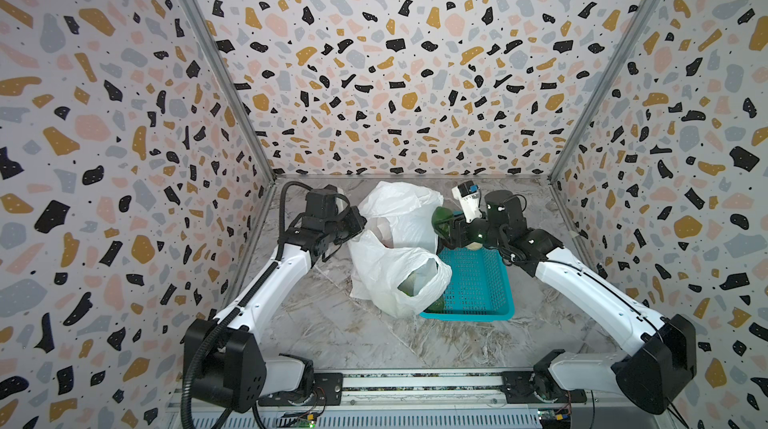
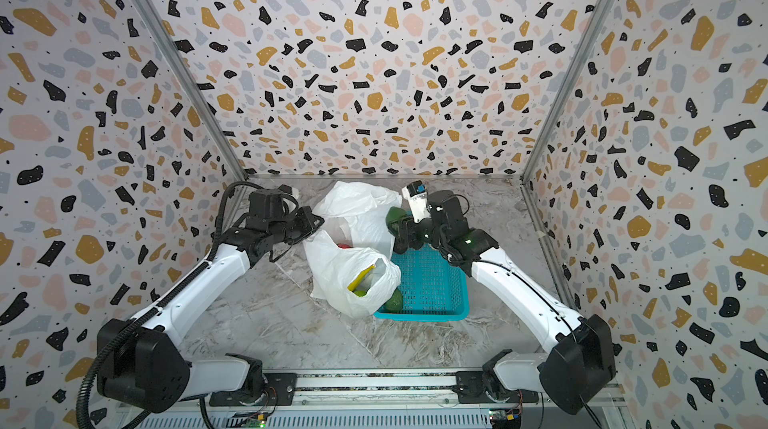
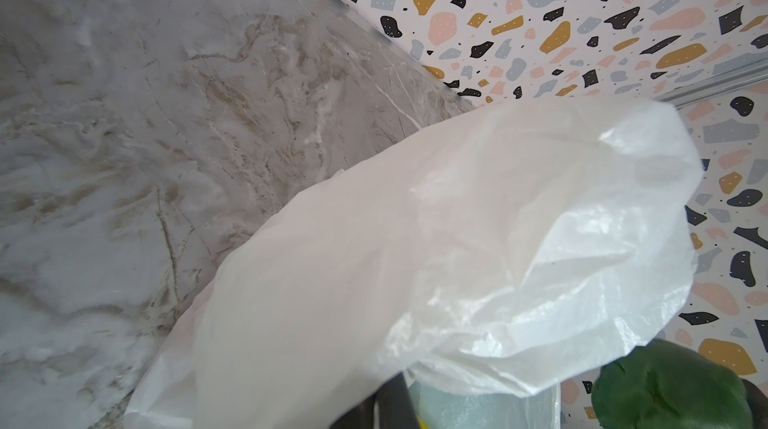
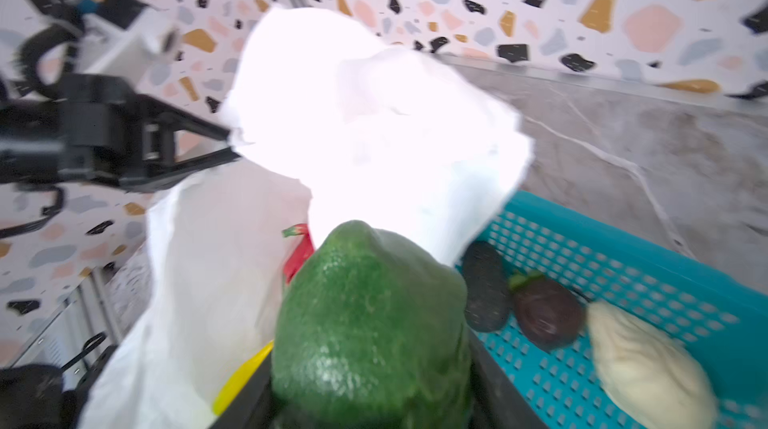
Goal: Place the fruits into the plastic bag
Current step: 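Grasp the dark green fruit and lift it into the bag opening with the right gripper, then open the right gripper in the bag and withdraw over the basket, then lower the right gripper into the basket and grasp the wrinkled green fruit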
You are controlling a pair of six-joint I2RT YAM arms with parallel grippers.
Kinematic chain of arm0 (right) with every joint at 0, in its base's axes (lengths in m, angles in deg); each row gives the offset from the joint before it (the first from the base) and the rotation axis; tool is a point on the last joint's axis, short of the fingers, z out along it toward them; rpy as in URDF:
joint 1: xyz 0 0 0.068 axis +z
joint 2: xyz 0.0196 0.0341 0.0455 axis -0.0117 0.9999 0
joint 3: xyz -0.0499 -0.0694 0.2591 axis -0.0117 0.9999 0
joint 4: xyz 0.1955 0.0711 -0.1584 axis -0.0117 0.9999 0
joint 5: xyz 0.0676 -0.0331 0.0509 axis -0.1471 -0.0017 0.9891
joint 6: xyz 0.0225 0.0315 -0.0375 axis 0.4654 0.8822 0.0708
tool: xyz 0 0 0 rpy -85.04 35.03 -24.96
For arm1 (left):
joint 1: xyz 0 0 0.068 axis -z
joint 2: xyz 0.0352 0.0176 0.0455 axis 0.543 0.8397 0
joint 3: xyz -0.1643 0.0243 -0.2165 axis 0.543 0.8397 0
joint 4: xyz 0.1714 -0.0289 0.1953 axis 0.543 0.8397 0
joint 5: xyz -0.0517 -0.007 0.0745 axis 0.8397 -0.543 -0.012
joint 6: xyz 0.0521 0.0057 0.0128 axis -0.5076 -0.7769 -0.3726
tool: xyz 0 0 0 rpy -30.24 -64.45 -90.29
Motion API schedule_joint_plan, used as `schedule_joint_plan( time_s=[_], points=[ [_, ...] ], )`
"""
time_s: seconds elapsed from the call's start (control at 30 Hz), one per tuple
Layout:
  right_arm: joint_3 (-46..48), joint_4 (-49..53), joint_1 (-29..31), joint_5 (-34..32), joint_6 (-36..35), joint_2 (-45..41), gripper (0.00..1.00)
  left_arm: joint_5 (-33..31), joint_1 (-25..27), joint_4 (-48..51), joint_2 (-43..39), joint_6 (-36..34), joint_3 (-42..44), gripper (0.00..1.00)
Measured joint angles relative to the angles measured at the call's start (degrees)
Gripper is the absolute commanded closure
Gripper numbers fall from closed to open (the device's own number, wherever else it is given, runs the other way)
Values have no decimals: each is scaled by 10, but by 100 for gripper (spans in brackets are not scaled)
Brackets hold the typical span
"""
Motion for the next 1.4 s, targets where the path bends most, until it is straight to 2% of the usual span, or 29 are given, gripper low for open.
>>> schedule_joint_plan(
  time_s=[0.17,0.33,0.37,0.43,0.57,0.7,0.87,0.97,1.23,1.4],
  points=[
    [-35,-10,56,49,-13,65,54,0,0,0,-2,0,0,100],
    [-139,17,89,52,-20,218,52,0,0,0,-3,0,0,100],
    [-160,26,93,53,-22,247,48,0,0,0,-3,0,0,100],
    [-190,43,98,57,-24,288,30,0,0,1,-4,0,0,100],
    [-200,62,103,61,-27,308,20,0,0,1,-10,0,0,100],
    [-193,61,100,54,-27,278,18,0,0,1,-14,0,0,100],
    [-155,55,80,42,-27,189,18,0,0,1,-14,0,0,100],
    [-122,46,52,28,-23,124,17,0,0,1,-13,0,0,100],
    [16,52,-85,-29,25,-24,16,0,0,1,-11,0,0,100],
    [93,95,-90,-26,25,-36,17,0,0,1,-8,0,0,100]
  ],
)
